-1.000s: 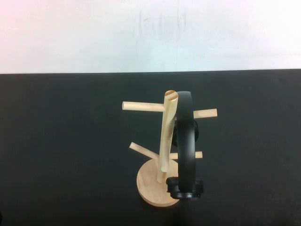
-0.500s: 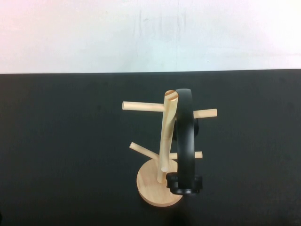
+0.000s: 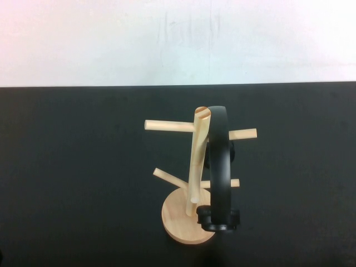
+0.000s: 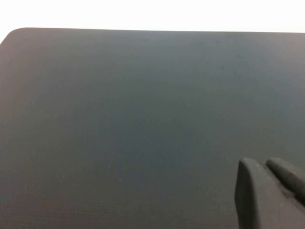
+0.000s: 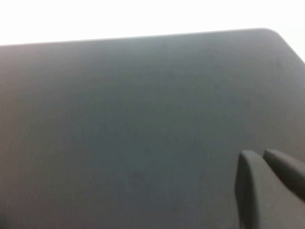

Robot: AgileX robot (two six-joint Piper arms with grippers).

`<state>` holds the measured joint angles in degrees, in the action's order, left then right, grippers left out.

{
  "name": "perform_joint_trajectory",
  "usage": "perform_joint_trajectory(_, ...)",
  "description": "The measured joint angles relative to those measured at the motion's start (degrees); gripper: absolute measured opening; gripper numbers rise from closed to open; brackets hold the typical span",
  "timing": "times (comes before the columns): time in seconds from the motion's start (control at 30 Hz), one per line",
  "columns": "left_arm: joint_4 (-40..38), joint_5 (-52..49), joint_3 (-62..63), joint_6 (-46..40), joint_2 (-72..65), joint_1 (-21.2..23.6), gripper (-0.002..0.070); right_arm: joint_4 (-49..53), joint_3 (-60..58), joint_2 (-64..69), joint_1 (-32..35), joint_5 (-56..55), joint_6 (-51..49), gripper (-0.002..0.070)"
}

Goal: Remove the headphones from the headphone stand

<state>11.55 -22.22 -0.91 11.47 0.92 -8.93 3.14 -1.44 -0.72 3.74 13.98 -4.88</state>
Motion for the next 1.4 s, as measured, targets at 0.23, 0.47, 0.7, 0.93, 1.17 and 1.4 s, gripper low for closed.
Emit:
perform_joint_trajectory(0.23, 0.00, 0.00, 0.00, 0.00, 0.00, 0.00, 0.0002, -0.26, 0.00, 0.00, 0.00, -15.88, 0.00, -0.0007)
perform_joint_trajectory(0.47, 0.00, 0.00, 0.00, 0.00, 0.00, 0.00, 0.0002, -0.26, 0.00, 0.00, 0.00, -22.42, 0.00, -0.0007)
perform_joint_trajectory(0.7, 0.00, 0.00, 0.00, 0.00, 0.00, 0.00, 0.0002, -1.41, 0.00, 0.00, 0.00, -42.72, -10.00, -0.0007)
perform_joint_trajectory(0.93, 0.00, 0.00, 0.00, 0.00, 0.00, 0.00, 0.0002, 0.05, 4.90, 0.00, 0.00, -70.97, -14.75, -0.0007)
perform_joint_trajectory(1.17, 0.00, 0.00, 0.00, 0.00, 0.00, 0.00, 0.0002, 5.49, 25.44, 1.28, 0.00, -29.48, -15.21, -0.0007)
perform_joint_trajectory(1.4, 0.00, 0.00, 0.00, 0.00, 0.00, 0.00, 0.0002, 5.18, 31.36, 10.30, 0.00, -6.88, -14.88, -0.0007)
